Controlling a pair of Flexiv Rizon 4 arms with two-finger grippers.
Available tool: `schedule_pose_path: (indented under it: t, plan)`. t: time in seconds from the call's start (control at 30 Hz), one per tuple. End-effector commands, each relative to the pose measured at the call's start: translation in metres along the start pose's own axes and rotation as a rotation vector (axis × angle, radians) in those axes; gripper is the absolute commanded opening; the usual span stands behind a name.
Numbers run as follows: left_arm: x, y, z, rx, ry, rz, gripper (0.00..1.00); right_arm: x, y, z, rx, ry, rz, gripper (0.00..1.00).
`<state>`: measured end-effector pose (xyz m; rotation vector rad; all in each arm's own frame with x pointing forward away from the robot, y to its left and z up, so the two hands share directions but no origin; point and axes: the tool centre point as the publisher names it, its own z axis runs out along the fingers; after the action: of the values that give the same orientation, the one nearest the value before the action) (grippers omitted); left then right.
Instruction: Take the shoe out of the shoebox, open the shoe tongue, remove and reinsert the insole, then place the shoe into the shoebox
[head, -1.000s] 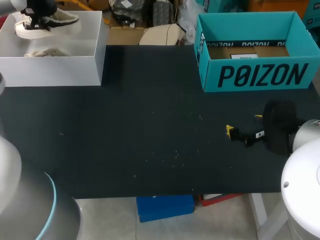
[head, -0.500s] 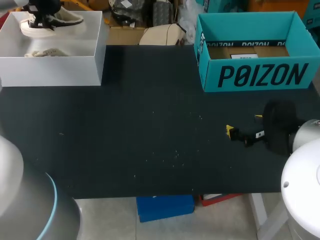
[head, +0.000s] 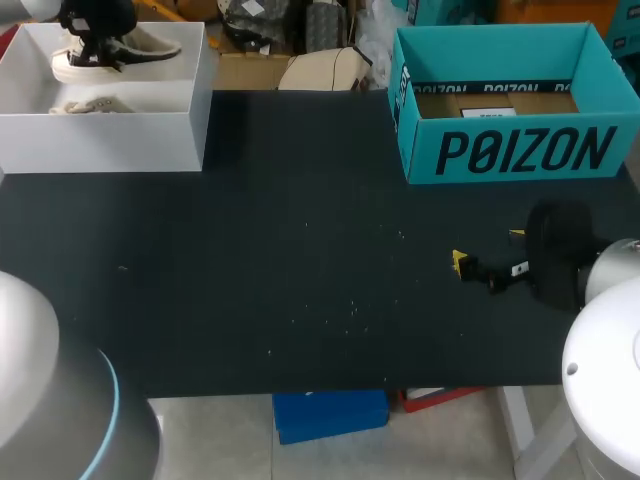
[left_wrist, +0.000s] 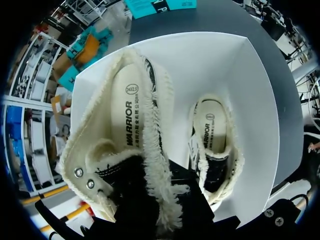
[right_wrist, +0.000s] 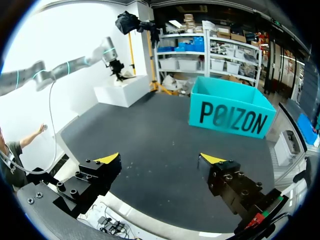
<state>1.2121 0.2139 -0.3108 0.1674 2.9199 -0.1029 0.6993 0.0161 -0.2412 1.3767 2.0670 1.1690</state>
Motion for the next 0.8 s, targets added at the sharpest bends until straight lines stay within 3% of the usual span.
schedule_pose_path:
  t: [0.03, 0.4, 0.8]
  plan:
    - [0.037, -0.003, -0.01, -0.012, -0.084, -0.002, 0.0, 0.001, -0.001, 0.001, -0.001, -0.002, 0.001, 1.0]
    - [0.049, -0.001, -0.021, -0.029, -0.103, -0.013, 0.0, 0.001, -0.001, 0.001, -0.001, -0.002, 0.001, 1.0]
    - [0.042, 0.01, -0.026, -0.036, -0.126, -0.012, 0.0, 0.001, -0.001, 0.001, -0.001, -0.002, 0.001, 1.0]
